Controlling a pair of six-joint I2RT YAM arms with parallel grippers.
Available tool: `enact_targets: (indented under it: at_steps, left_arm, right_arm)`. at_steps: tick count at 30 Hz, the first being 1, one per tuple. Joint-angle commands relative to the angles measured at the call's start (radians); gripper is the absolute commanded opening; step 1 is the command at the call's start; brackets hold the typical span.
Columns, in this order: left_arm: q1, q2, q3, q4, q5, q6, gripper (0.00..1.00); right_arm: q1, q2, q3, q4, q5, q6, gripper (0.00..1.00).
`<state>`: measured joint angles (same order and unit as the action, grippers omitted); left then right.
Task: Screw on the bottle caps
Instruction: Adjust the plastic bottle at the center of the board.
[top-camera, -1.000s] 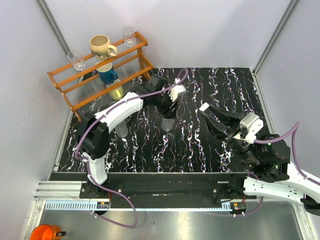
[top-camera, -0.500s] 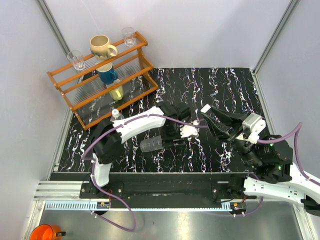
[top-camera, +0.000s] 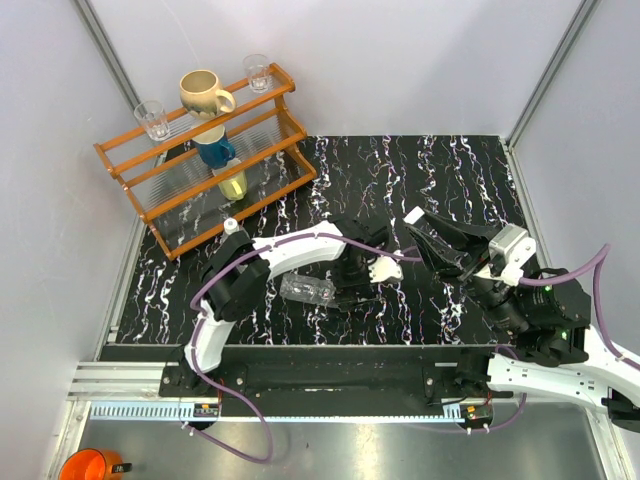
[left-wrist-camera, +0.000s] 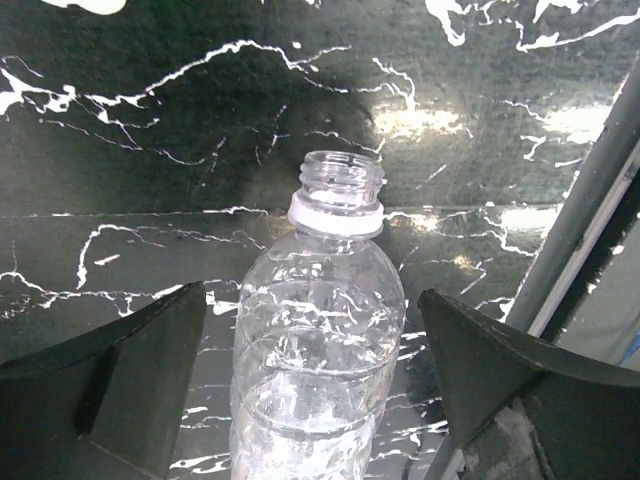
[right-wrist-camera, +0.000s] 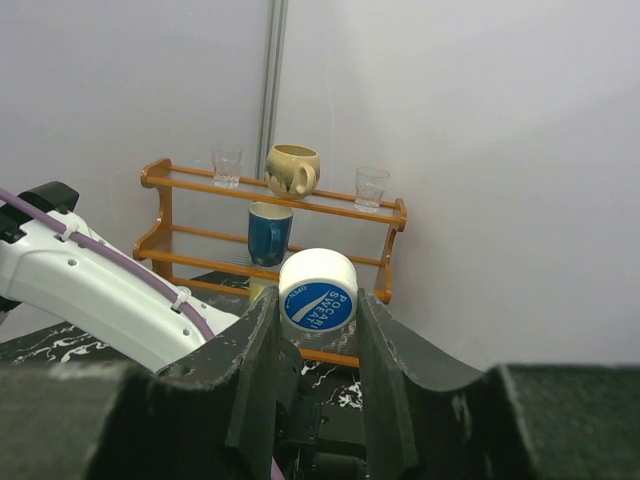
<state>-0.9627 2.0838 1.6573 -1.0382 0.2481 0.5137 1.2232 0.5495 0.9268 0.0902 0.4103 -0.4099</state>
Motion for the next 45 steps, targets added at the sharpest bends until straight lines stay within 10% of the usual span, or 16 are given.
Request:
enact_targets:
  at_steps: [1,28,45]
  left_arm:
    - [0.025,-0.094,-0.057,0.07,0.002,-0.003,0.92]
    - [0.216,-0.473,-0.467,0.131,0.028,0.085,0.99]
    - [0.225,-0.347,-0.547,0.297,-0.035,0.043,0.99]
  right_arm:
    - [0.006,0.004,0.04,-0.006,0.025,0.003,0.29]
    - [0.006,0.024,0.056,-0.032,0.042,0.023,0.31]
    - [0.006,0.026,0.052,-0.049,0.065,0.039,0.31]
